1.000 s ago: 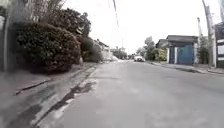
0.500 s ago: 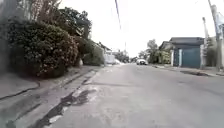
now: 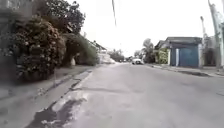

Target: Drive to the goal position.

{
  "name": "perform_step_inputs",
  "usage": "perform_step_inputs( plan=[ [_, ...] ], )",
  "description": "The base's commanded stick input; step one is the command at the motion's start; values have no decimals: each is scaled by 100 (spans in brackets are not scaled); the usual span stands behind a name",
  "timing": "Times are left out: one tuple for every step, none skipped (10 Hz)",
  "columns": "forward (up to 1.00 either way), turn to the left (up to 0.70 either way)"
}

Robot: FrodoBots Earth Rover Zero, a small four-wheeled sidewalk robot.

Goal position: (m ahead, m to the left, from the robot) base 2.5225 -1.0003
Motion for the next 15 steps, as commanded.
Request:
perform_step_inputs(
  plan=[
    [100,0],
    [100,0],
    [100,0],
    [100,0],
    [100,0],
    [100,0],
    [100,0],
    [100,0],
    [100,0],
    [100,0],
    [100,0],
    [100,0],
    [100,0],
    [100,0],
    [100,0]
  ],
)
